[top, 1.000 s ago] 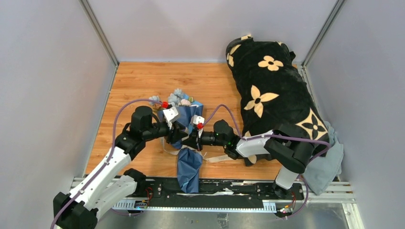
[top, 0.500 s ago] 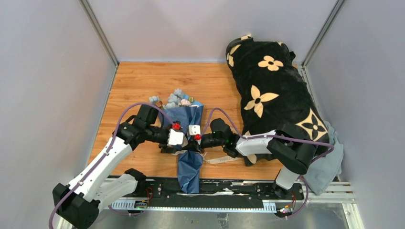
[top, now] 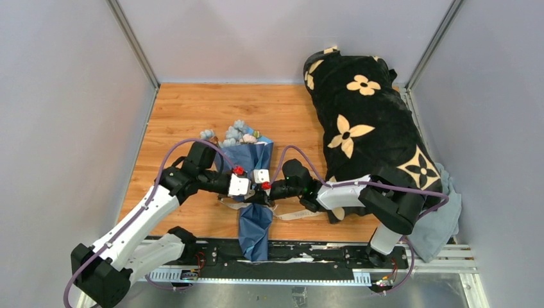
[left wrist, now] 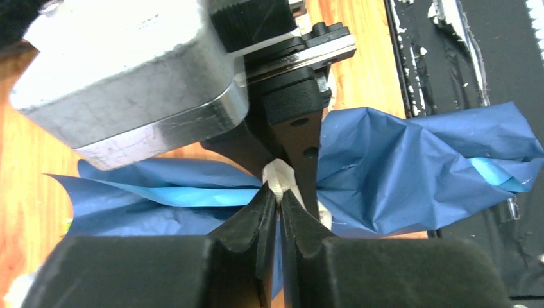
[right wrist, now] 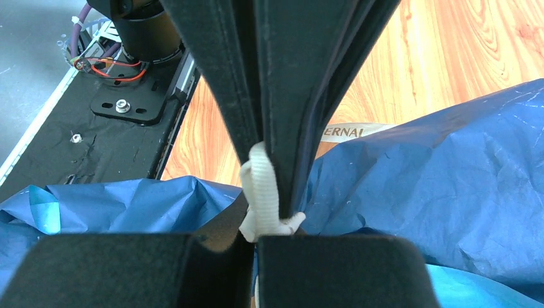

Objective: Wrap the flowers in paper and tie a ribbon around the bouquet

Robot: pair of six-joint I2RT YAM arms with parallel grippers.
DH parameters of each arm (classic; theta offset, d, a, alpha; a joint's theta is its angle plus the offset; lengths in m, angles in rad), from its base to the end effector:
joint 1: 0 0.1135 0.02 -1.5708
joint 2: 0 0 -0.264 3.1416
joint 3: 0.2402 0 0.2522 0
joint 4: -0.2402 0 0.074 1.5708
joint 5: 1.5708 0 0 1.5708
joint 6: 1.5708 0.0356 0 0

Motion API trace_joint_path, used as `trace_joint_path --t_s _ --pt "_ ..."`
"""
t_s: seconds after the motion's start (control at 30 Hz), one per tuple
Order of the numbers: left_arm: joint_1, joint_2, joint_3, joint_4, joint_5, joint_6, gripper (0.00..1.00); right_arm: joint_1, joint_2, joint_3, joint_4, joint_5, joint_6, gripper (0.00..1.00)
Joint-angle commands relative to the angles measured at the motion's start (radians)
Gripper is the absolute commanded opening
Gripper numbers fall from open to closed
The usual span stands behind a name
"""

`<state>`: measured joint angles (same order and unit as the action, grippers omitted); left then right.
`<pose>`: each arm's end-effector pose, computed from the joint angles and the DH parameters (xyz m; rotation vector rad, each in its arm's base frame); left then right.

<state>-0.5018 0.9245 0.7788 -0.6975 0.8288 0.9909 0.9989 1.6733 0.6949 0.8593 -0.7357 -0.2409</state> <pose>0.1428 -0.1083 0.2748 1.7297 1.3383 -0.7217 0.1603 0.2931 0.1945 -1.4658 1.0495 1.1708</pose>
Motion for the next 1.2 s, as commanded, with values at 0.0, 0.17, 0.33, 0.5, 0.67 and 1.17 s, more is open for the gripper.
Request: trace_joint_path --t_s 0.0,0.17,0.33,0.5,0.67,1.17 --pt "-0.027 -0.014 -0.01 0.003 0.027 -0.028 0.02 0.001 -0.01 0.027 0.014 -0.021 -0.016 0.0" --pt "-0.029 -0.028 -0.014 -0.015 -0.022 -0.054 0.0 -0.015 -0.083 0.02 -0.099 0.063 -0.005 0.43" --pt "-0.027 -0.058 -0.033 0.026 -0.171 -0.082 0.0 -0.059 -0.396 0.088 -0.667 0.314 -0.036 0.64" --pt "-0.027 -0.094 -0.069 0.119 -0.243 -0.155 0.0 -0.24 -0.423 0.328 -1.489 0.715 0.361 0.51" --pt "-0.027 -0.096 -0.073 0.159 -0.191 -0.168 0.0 -0.318 -0.385 0.373 -1.576 0.985 0.409 0.55" --pt "-0.028 -0.114 -0.127 0.278 -0.133 -0.293 0.0 -0.477 0.193 0.555 -1.548 0.703 0.188 0.6"
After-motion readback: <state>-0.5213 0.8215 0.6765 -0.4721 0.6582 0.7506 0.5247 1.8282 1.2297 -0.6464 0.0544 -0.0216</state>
